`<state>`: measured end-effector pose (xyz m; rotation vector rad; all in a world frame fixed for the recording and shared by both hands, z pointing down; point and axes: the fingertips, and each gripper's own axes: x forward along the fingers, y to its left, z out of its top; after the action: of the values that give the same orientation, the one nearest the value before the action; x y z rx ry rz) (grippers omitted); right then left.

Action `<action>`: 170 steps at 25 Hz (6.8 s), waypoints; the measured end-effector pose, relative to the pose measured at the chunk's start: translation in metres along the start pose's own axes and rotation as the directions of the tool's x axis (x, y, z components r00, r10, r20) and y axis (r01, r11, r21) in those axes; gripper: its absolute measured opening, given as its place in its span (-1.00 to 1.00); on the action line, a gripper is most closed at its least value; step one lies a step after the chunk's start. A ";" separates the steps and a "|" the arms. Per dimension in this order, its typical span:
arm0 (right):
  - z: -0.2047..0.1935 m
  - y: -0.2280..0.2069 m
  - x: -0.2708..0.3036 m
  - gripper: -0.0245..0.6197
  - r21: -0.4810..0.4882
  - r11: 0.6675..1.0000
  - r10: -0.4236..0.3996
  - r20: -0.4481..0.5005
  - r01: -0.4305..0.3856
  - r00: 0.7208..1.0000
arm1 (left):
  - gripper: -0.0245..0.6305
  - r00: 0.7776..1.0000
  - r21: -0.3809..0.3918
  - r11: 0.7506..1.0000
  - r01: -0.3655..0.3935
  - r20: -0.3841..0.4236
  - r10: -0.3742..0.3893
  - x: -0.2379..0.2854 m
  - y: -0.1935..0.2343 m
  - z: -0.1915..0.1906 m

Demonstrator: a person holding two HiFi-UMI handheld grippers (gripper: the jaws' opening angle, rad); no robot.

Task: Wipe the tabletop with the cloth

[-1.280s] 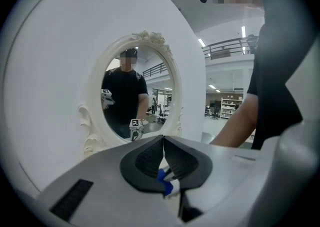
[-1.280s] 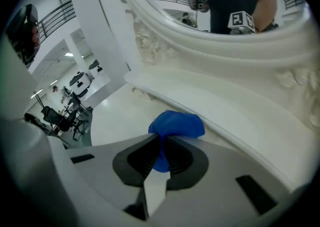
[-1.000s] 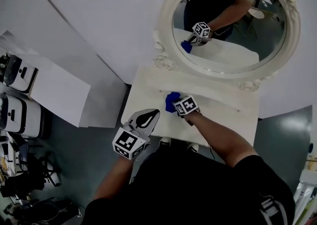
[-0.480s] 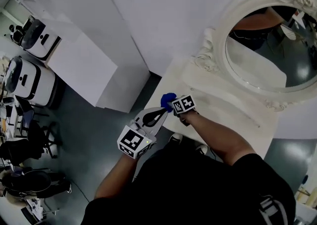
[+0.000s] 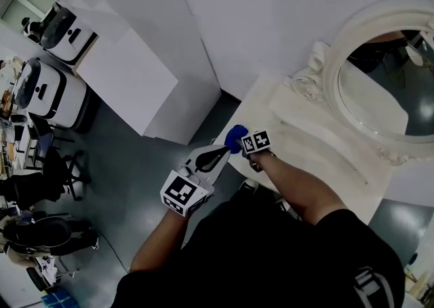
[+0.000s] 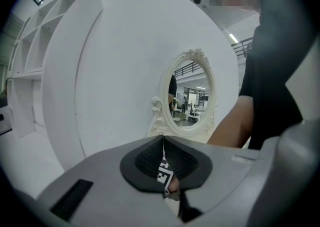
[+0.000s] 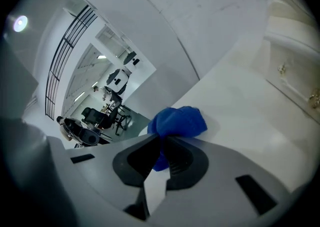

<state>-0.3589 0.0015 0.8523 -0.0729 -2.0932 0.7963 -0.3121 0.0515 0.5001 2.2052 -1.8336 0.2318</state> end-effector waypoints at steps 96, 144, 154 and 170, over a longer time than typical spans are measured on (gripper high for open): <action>-0.306 -0.220 -0.523 -0.88 0.463 0.833 -0.501 0.398 0.303 0.768 | -0.89 0.773 0.119 0.765 0.633 -0.068 -0.630 0.208 -0.305 0.046; 0.049 -0.191 -0.224 -0.88 0.127 0.968 -0.236 0.182 0.216 0.954 | -0.89 0.970 -0.032 0.971 0.236 -0.053 -0.238 0.121 -0.049 0.013; -0.032 -0.237 -0.301 -0.88 0.193 0.926 -0.357 0.156 0.326 0.921 | -0.89 0.928 0.011 0.929 0.369 -0.068 -0.367 0.162 -0.119 0.026; -0.179 -0.311 -0.449 -0.88 0.381 0.800 -0.550 0.155 0.464 0.821 | -0.89 0.830 0.060 0.830 0.554 -0.107 -0.547 0.216 -0.241 0.035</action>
<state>0.1252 -0.3005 0.7817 0.7947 -2.0372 0.8287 -0.0368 -0.1215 0.5045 2.6275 -1.0840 0.2851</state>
